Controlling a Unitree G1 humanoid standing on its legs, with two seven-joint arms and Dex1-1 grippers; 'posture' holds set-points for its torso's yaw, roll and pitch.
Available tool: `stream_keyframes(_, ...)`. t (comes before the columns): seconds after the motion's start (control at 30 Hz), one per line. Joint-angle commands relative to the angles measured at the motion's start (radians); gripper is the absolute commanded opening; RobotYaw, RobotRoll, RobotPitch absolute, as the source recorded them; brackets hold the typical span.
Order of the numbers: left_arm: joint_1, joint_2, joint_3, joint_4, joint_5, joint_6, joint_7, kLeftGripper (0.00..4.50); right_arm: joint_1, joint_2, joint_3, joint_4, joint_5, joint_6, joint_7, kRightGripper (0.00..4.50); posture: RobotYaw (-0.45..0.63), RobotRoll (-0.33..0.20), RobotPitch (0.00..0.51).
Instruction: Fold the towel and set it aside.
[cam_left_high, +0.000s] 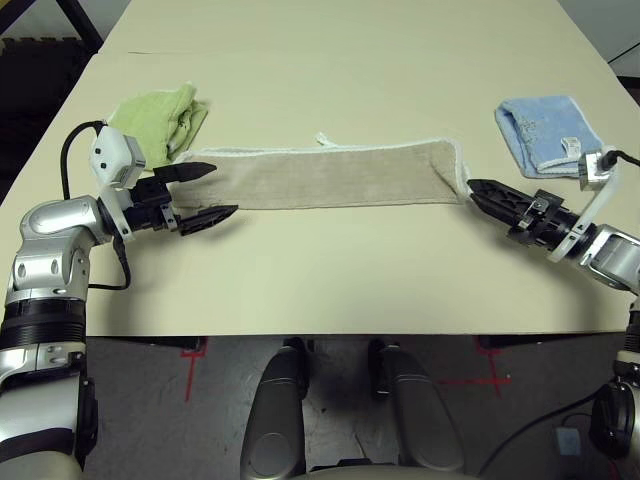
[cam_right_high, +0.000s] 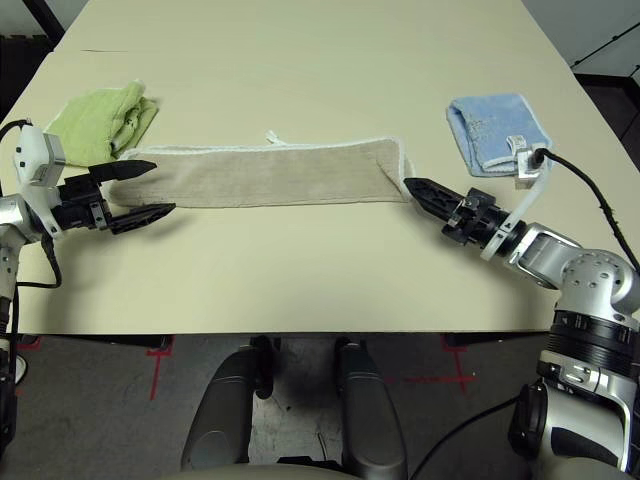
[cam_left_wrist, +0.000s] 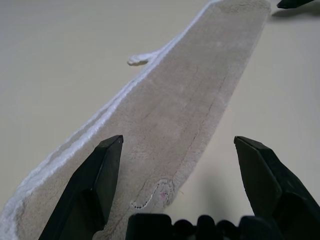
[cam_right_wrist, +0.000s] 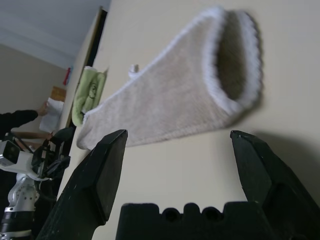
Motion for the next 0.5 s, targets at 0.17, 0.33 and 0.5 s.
stream_keyframes(0.17,-0.002,-0.011,-0.008,0.001,0.002,-0.016,-0.004,4.5,0.069,-0.07,-0.008,0.052,-0.008,-0.028,0.041,4.49,-0.05,0.0,0.261)
stream_keyframes(0.33,-0.005,-0.02,-0.002,0.003,-0.014,-0.018,-0.014,4.5,0.078,-0.057,0.016,0.068,-0.021,-0.067,0.055,4.49,-0.06,0.0,0.26)
stream_keyframes(0.5,-0.01,-0.033,0.008,0.004,-0.035,-0.006,-0.015,4.5,0.059,-0.029,0.05,0.104,-0.058,-0.14,0.055,4.49,-0.06,0.0,0.258)
